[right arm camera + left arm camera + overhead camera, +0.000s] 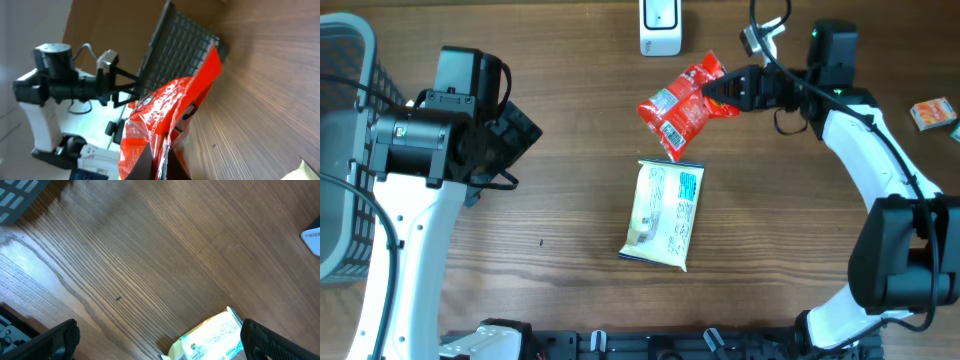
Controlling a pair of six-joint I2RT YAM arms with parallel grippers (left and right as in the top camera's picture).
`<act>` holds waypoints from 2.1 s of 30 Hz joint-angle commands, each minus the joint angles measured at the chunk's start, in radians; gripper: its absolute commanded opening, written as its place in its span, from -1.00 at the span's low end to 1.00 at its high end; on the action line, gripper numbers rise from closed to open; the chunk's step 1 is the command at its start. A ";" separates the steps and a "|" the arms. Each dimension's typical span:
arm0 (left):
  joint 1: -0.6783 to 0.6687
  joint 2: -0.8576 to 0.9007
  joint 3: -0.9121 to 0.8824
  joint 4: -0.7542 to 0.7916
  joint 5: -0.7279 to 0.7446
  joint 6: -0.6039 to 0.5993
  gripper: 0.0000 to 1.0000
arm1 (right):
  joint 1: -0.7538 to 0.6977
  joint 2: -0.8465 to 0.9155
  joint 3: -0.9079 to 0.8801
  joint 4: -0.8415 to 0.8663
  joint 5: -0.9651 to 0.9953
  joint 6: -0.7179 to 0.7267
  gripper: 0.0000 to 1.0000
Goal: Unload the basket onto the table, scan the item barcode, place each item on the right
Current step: 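Carry the red bag up to the white scanner, then move the red bag to the right table edge and release it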
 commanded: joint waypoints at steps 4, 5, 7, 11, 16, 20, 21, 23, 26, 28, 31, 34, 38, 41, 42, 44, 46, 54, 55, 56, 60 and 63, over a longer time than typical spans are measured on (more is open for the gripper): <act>0.005 0.006 0.006 0.000 0.002 0.002 1.00 | 0.002 -0.029 0.018 0.231 -0.069 0.287 -0.91; 0.005 0.006 0.006 0.000 0.002 0.002 1.00 | 0.002 -0.029 0.018 0.251 -0.067 0.305 -0.91; 0.005 0.006 0.006 0.000 0.002 0.002 1.00 | 0.001 -0.029 0.018 0.266 -0.042 0.340 -0.91; 0.005 0.006 0.006 0.000 0.002 0.002 1.00 | 0.002 -0.029 0.018 0.266 0.008 0.346 -0.91; 0.005 0.006 0.006 0.000 0.002 0.002 1.00 | 0.008 -0.029 0.018 0.236 0.170 0.355 -0.91; 0.005 0.006 0.006 0.000 0.002 0.002 1.00 | 0.023 -0.029 0.018 0.146 0.457 0.227 -0.91; 0.005 0.006 0.006 0.000 0.002 0.002 1.00 | 0.026 -0.029 0.023 0.080 0.541 0.176 -0.91; 0.005 0.006 0.006 0.000 0.002 0.002 1.00 | 0.051 -0.029 0.072 -0.130 0.811 0.011 -0.91; 0.005 0.006 0.006 0.000 0.002 0.002 1.00 | 0.140 -0.029 0.183 -0.359 1.309 -0.199 -0.91; 0.005 0.006 0.006 0.000 0.002 0.002 1.00 | 0.230 -0.029 0.249 -0.412 1.633 -0.319 -0.91; 0.005 0.006 0.006 0.000 0.002 0.002 1.00 | 0.359 -0.029 0.273 -0.332 2.015 -0.462 -0.91; 0.005 0.006 0.006 0.000 0.002 0.002 1.00 | 0.470 0.019 0.273 -0.096 2.251 -0.739 -0.91; 0.005 0.006 0.006 0.000 0.002 0.002 1.00 | 0.536 0.142 0.273 0.222 2.343 -1.128 -0.91; 0.005 0.006 0.006 0.000 0.002 0.002 1.00 | 0.559 0.264 0.273 0.559 2.370 -1.450 -0.91; 0.005 0.006 0.006 0.000 0.002 0.002 1.00 | 0.567 0.322 0.273 0.695 2.347 -1.578 -0.91; 0.005 0.006 0.006 0.000 0.002 0.002 1.00 | 0.578 0.398 0.273 0.809 2.292 -1.716 -0.91; 0.005 0.006 0.006 0.000 0.002 0.002 1.00 | 0.586 0.453 0.273 0.843 2.246 -1.728 -0.91; 0.005 0.006 0.006 0.000 0.002 0.002 1.00 | 0.610 0.515 0.273 0.882 2.197 -1.722 -0.91; 0.005 0.006 0.006 0.000 0.002 0.002 1.00 | 0.610 0.515 0.273 0.882 2.197 -1.722 -0.91; 0.005 0.006 0.006 0.000 0.002 0.002 1.00 | 0.610 0.515 0.273 0.882 2.197 -1.717 -0.91; 0.005 0.006 0.006 0.000 0.002 0.002 1.00 | 0.609 0.515 0.273 0.872 2.205 -1.714 -0.91; 0.005 0.006 0.006 0.000 0.002 0.002 1.00 | 0.575 0.515 0.273 0.926 2.266 -1.748 -0.91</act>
